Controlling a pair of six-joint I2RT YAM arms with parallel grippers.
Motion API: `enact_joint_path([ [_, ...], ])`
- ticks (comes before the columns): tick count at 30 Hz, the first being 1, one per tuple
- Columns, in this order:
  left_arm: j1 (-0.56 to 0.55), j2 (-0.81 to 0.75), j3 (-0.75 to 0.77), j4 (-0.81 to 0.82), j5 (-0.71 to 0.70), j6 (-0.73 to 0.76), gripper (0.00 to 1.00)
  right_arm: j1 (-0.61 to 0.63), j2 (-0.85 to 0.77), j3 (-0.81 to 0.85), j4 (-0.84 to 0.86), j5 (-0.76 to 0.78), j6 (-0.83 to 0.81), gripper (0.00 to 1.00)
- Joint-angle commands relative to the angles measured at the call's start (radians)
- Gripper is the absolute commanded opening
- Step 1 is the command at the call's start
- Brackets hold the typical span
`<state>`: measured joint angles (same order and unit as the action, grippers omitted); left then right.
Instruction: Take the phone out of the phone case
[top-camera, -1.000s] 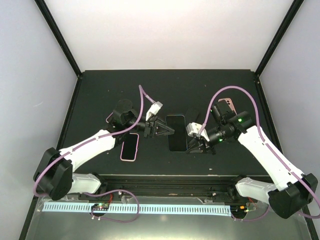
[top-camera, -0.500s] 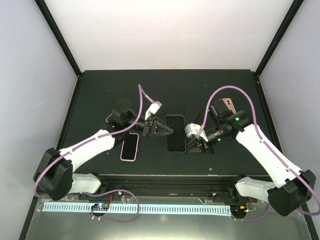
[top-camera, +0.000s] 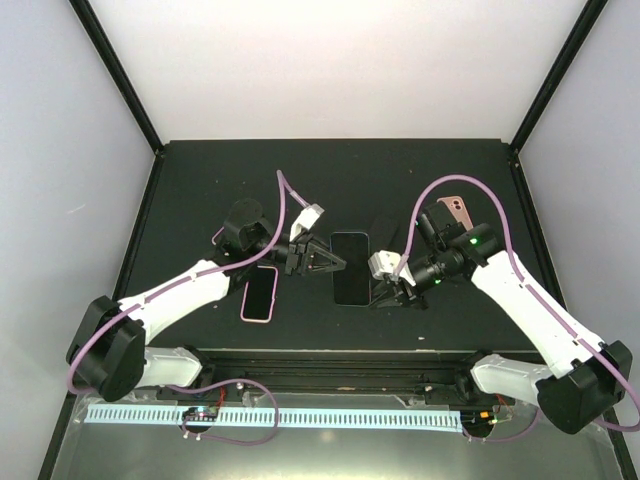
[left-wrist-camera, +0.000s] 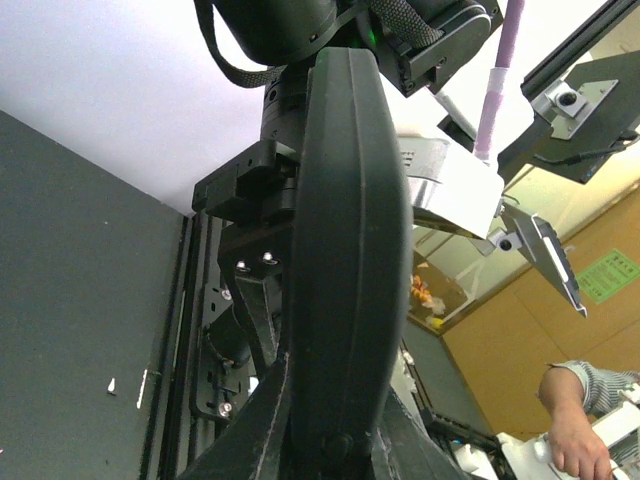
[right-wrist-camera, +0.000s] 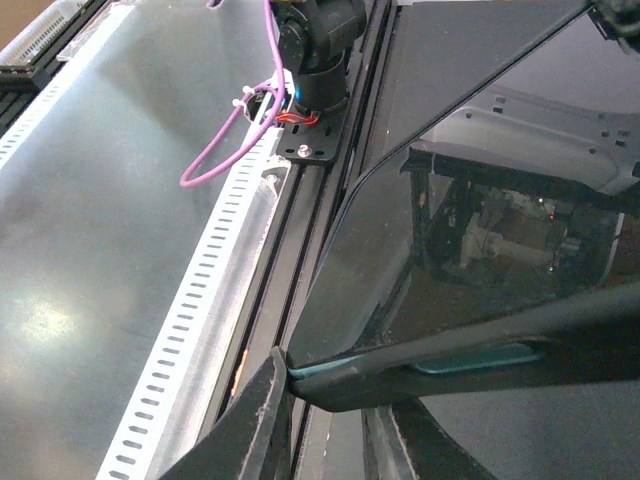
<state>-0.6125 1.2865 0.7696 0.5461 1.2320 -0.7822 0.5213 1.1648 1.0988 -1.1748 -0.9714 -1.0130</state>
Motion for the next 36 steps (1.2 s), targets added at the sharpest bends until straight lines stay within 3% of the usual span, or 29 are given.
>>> enact_joint_path([
  [1,-0.053,-0.072,0.039,0.058,0.115,-0.125,0.02,-0.004,0.005,-0.004,0.083,0.177,-0.131,0.20],
  [7,-0.082,-0.086,0.053,-0.007,0.138,-0.089,0.01,-0.004,-0.009,0.007,0.091,0.215,-0.134,0.21],
  [10,-0.088,-0.095,0.060,-0.084,0.130,-0.036,0.01,-0.004,-0.009,0.009,0.138,0.211,-0.073,0.21],
  [19,-0.092,-0.122,0.045,-0.096,0.131,-0.023,0.01,-0.042,0.021,-0.004,0.242,0.102,0.112,0.22],
  [24,-0.093,-0.125,0.043,-0.118,0.138,0.016,0.01,-0.095,0.037,-0.033,0.425,0.029,0.359,0.25],
  [28,-0.100,-0.123,0.058,-0.235,0.118,0.136,0.01,-0.113,0.043,-0.010,0.478,-0.015,0.477,0.28],
  [32,-0.114,-0.116,0.107,-0.498,0.055,0.351,0.01,-0.116,0.017,-0.005,0.521,-0.031,0.545,0.33],
  [36,-0.124,-0.125,0.105,-0.527,0.017,0.409,0.01,-0.116,-0.016,0.010,0.509,-0.062,0.547,0.37],
])
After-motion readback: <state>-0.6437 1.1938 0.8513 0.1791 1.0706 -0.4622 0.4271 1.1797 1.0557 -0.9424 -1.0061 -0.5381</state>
